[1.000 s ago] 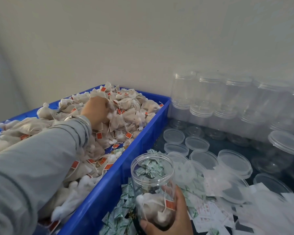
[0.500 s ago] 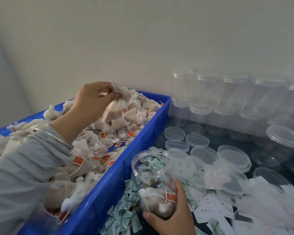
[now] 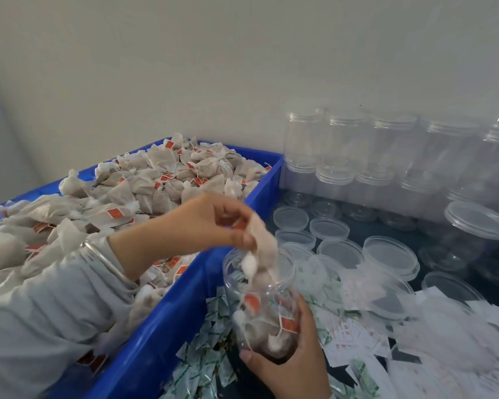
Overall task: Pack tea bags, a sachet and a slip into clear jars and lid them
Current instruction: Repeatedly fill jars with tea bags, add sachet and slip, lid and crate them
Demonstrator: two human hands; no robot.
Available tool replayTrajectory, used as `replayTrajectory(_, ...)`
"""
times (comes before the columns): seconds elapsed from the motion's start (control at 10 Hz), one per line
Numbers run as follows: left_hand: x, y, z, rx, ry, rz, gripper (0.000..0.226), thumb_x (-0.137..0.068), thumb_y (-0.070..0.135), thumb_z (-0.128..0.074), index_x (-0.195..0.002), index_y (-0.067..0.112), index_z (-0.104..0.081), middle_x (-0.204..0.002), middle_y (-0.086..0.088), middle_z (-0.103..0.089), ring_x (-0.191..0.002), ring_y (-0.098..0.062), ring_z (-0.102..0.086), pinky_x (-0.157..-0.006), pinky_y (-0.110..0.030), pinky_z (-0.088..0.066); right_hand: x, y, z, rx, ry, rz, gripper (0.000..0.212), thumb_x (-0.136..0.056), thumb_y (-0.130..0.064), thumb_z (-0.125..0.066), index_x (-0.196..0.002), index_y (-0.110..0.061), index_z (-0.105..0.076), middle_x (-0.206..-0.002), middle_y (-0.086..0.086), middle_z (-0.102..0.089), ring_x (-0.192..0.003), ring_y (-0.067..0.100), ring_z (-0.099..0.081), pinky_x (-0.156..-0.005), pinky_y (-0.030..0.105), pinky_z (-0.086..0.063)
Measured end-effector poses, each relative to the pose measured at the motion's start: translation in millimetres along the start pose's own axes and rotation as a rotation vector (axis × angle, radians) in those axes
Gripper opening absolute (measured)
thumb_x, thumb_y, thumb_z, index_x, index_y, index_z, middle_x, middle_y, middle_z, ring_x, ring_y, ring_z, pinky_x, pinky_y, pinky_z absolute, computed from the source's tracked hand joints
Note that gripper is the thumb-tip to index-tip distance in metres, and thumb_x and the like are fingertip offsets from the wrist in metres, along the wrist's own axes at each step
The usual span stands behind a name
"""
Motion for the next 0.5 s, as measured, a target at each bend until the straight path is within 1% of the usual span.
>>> replayTrajectory(0.1,5.8,-5.6,-25.8,-0.093,-0.203,0.046,0.035,-0.073,0.032,-0.077,-0.105,0.040,-0.065,-0.101,0.008,-0.070,-0.093,-0.009,-0.065,-0.083,-0.025,-0.054,0.4,7.8,-6.7,-0.028,-0.110,-0.041,0.106,-0.052,-0.001,-0.089,-0.136,-0.032,-0.032,-0.129,-0.022,-0.049,-0.107,-0.021,-0.048,-0.079,-0.003,-0.037)
replayTrajectory(0.2,3.8,2.1,-11.1,-0.016,-0.062,0.027,0.028,-0.076,0.036,-0.074,-0.103,0.032,-0.066,-0.095,0.008,-0.072,-0.088,-0.005,-0.067,-0.079,-0.016,-0.051,1.7,15.1,-1.4,-0.076,-0.089,-0.051,0.111,-0.047,-0.015,-0.090,-0.137,-0.038,-0.029,-0.129,-0.027,-0.048,-0.109,-0.021,-0.047,-0.083,-0.002,-0.036)
replayTrajectory(0.3,1.9,-2.9,17.0,0.012,0.172,0.056,0.010,-0.083,0.024,-0.065,-0.091,0.026,-0.070,-0.081,0.008,-0.073,-0.073,0.000,-0.066,-0.070,-0.010,-0.050,-5.0,6.8,-20.5,-0.080,-0.214,-0.012,0.111,-0.038,-0.037,-0.087,-0.136,-0.041,-0.034,-0.124,-0.027,-0.053,-0.108,-0.016,-0.051,-0.087,0.006,-0.037)
replayTrajectory(0.4,1.0,-22.6,40.4,0.036,0.318,0.130,0.012,-0.089,0.014,-0.060,-0.088,0.021,-0.070,-0.073,0.009,-0.071,-0.065,0.000,-0.063,-0.065,-0.011,-0.052,0.8,2.6,-31.9,0.021,-0.325,0.036,0.085,-0.046,-0.039,-0.088,-0.123,-0.034,-0.051,-0.109,-0.015,-0.065,-0.100,-0.004,-0.061,-0.078,0.009,-0.043)
replayTrajectory(0.5,-1.6,-45.1,59.9,0.079,0.416,0.200,0.013,-0.089,0.012,-0.061,-0.084,0.019,-0.071,-0.071,0.006,-0.071,-0.065,-0.002,-0.063,-0.063,-0.015,-0.053,5.0,12.4,-8.3,0.100,-0.058,-0.022,0.095,-0.042,-0.020,-0.093,-0.126,-0.028,-0.047,-0.118,-0.011,-0.061,-0.111,0.005,-0.058,-0.093,0.030,-0.048)
Point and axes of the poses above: each hand's wrist, its own x-axis away from the middle knuckle, its own z-axis out of the back of the hand, y = z × x, the point moved 10 cm from there along -x, towards the middle knuckle
